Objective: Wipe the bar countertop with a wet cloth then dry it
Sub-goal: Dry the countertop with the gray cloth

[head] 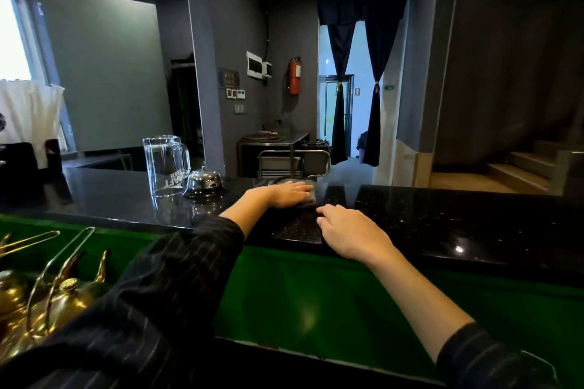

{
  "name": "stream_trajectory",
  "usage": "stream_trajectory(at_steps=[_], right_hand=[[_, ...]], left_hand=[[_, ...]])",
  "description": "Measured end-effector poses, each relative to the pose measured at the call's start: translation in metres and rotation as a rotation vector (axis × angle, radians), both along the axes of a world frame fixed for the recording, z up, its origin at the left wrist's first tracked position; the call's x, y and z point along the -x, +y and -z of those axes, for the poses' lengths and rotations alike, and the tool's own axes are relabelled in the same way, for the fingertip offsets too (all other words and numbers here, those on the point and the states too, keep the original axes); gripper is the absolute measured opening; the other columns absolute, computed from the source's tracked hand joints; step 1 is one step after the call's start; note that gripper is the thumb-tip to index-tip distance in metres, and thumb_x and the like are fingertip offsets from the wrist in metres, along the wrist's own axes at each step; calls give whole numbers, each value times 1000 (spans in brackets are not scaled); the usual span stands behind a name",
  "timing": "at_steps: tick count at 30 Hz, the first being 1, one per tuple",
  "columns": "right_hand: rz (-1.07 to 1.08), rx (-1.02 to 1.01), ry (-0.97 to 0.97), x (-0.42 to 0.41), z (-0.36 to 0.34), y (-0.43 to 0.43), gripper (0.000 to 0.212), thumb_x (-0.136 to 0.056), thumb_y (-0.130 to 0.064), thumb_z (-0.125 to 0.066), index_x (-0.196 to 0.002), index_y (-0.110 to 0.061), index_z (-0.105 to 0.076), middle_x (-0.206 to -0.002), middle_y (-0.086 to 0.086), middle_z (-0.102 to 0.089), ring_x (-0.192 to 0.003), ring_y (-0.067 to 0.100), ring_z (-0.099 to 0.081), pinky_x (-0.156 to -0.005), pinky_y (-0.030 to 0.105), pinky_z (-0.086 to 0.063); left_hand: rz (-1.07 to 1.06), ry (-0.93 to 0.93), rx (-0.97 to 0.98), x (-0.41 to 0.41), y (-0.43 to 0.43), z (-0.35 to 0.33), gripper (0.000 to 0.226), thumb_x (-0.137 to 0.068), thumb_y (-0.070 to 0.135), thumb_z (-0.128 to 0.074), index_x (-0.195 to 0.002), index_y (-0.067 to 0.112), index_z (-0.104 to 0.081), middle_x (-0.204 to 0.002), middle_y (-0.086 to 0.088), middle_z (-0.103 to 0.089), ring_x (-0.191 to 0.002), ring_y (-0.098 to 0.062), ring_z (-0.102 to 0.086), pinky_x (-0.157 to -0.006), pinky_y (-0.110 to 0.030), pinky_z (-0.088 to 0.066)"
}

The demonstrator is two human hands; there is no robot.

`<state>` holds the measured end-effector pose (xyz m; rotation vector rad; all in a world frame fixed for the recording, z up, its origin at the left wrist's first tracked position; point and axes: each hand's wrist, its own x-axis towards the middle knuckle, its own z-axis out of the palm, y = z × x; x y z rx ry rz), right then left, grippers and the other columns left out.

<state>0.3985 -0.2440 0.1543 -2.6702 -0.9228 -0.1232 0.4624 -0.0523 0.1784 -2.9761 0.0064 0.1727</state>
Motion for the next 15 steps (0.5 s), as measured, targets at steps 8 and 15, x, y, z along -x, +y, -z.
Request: stream_trajectory(at_steps=[8,15], right_hand=[[99,86,-6,-11,7,8,55,-100,-38,-19,-150,-20,-29,-158,8,-28,-146,29,-22,-116,57,-13],[104,121,8,-7,1,7,56,-99,-39,-19,-149,-17,-29,-155,12,-30,-144,31,-24,-113,59,-17]], left_hand=[[-270,60,102,-44,26,-12,65,-93,58,-23,-150,29,-11,-161,1,-3,-148,-30,-4,-117,-58,-4],[61,101,325,-28,-76,-13,54,-101,32,-32,-151,22,-16,-160,-8,-10,-147,-28,-7,-118,-45,-5]])
